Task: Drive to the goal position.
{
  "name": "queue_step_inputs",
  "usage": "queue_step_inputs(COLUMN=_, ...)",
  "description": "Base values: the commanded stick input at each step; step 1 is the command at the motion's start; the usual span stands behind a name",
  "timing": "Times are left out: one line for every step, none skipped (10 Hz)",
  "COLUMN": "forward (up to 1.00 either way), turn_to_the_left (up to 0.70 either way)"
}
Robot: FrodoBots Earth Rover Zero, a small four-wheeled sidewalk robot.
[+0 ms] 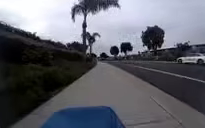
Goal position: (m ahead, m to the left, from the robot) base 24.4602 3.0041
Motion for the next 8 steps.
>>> queue_step_inputs(forward=1.0, turn_to_the_left=0.0)
queue_step_inputs(forward=1.0, turn_to_the_left=0.0)
queue_step_inputs(forward=1.0, turn_to_the_left=0.0)
queue_step_inputs(forward=1.0, turn_to_the_left=0.0)
queue_step_inputs(forward=1.0, turn_to_the_left=0.0)
queue_step_inputs(forward=1.0, turn_to_the_left=0.0)
queue_step_inputs(forward=1.0, turn_to_the_left=0.0)
queue_step_inputs(forward=1.0, turn_to_the_left=0.0)
